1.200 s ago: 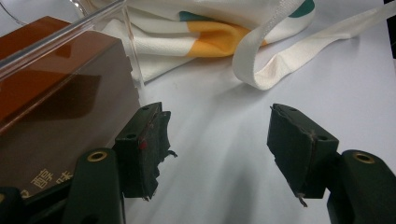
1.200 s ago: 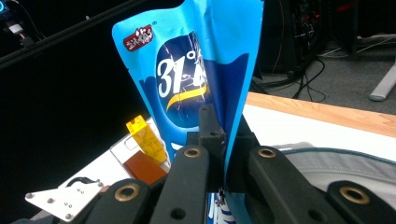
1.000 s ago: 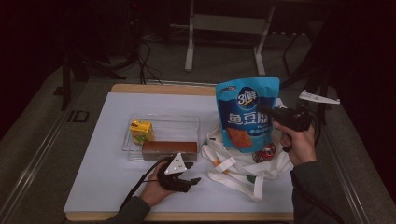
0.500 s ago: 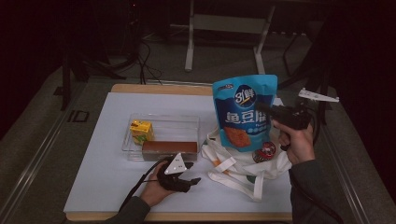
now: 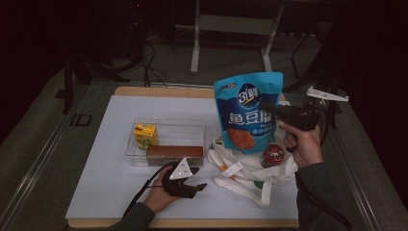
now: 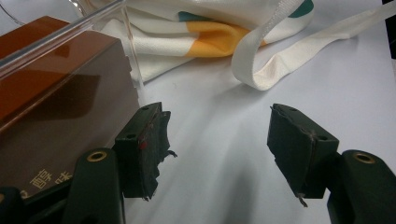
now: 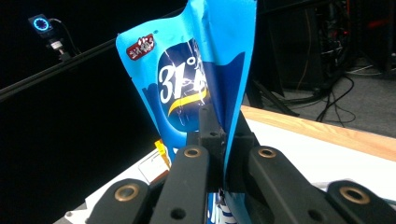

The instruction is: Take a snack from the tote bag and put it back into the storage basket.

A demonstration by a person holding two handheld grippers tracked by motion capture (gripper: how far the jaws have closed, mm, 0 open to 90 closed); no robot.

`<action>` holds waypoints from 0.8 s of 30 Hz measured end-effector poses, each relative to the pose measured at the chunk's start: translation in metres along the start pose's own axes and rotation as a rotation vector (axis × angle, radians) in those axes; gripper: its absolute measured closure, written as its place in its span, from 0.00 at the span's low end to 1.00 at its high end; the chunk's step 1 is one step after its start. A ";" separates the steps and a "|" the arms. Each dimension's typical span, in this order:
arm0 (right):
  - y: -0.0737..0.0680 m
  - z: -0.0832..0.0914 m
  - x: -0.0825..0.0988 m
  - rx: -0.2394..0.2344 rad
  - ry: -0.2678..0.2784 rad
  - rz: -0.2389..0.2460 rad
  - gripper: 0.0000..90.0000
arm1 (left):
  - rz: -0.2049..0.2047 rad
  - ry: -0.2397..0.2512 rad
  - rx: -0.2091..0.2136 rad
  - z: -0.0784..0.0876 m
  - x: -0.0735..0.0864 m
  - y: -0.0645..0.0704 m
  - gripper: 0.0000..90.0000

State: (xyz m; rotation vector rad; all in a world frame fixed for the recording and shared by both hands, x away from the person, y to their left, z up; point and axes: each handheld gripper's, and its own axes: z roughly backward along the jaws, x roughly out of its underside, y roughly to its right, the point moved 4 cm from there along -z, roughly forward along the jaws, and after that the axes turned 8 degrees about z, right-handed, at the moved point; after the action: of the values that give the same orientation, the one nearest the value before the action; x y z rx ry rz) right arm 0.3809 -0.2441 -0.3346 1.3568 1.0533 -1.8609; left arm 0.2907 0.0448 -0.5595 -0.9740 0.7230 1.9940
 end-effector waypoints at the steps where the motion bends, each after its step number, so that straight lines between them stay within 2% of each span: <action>1: -0.001 -0.001 0.000 -0.001 -0.002 0.001 0.99 | 0.000 0.000 0.000 0.000 0.000 0.000 0.41; 15: -0.011 -0.005 -0.008 -0.043 0.025 -0.002 0.99 | 0.000 -0.001 0.001 0.000 0.000 0.000 0.41; 24: -0.020 -0.022 -0.002 -0.077 0.018 -0.011 0.99 | 0.000 0.000 0.002 0.000 0.000 0.000 0.41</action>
State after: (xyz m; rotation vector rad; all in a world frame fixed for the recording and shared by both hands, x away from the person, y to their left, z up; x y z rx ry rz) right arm 0.3750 -0.2148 -0.3316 1.3280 1.1322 -1.7999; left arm 0.2906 0.0447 -0.5595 -0.9728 0.7257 1.9930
